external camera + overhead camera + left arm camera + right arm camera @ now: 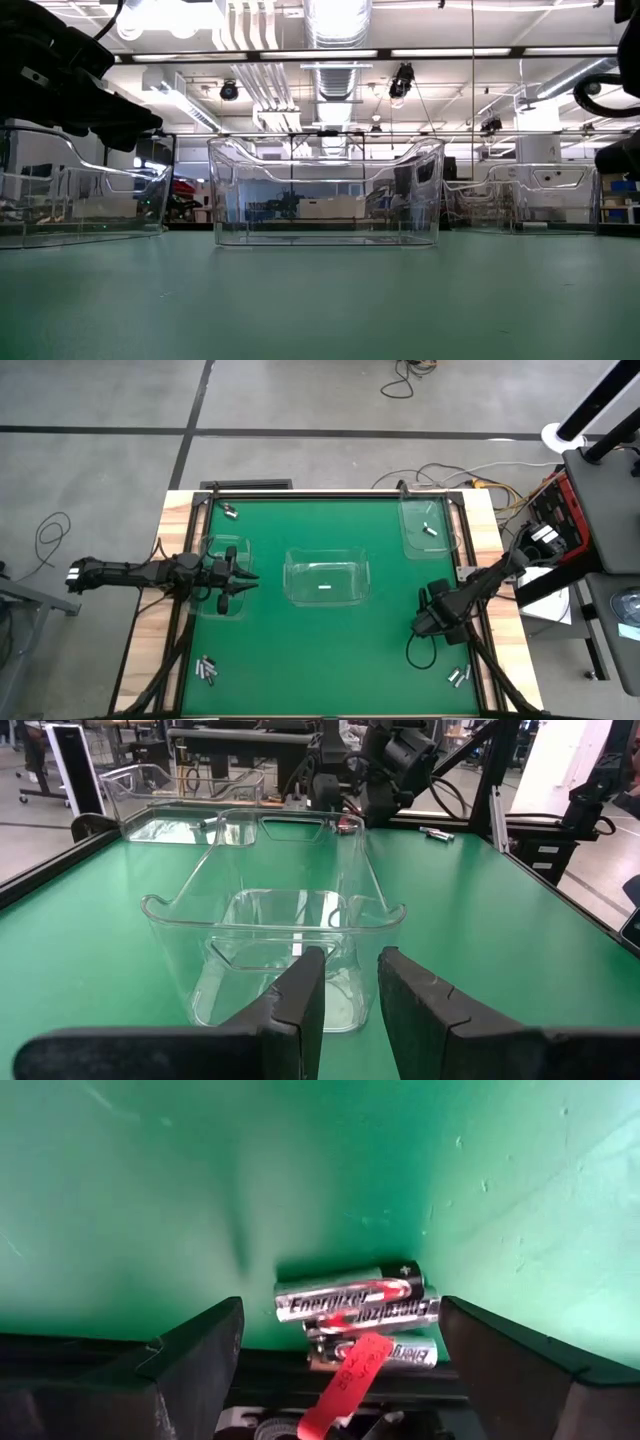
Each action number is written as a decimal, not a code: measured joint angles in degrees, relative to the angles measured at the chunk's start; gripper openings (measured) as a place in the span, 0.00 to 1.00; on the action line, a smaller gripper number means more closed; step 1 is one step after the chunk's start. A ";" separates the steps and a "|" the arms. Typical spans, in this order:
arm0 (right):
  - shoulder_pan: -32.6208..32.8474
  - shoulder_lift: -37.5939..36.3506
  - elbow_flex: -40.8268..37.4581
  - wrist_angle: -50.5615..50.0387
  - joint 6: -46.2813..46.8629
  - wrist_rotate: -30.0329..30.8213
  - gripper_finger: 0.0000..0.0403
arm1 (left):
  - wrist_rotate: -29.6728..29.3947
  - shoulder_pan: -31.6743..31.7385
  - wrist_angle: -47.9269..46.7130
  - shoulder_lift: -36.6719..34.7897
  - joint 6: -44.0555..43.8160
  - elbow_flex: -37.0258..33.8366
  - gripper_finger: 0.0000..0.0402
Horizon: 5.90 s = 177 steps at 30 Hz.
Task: Sort batteries
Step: Put the silver battery into the top transparent bin
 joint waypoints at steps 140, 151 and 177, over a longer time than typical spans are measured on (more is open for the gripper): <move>-78.81 1.36 29.54 -5.71 -42.16 9.78 0.09 | 0.00 -0.01 0.01 0.07 0.00 0.02 0.19; -82.15 8.67 21.82 5.25 -56.67 15.35 0.09 | 0.00 0.00 0.00 0.07 0.00 0.02 0.19; -88.21 10.82 16.13 15.65 -63.41 16.52 0.10 | 0.00 -0.02 0.00 0.07 0.00 0.02 0.19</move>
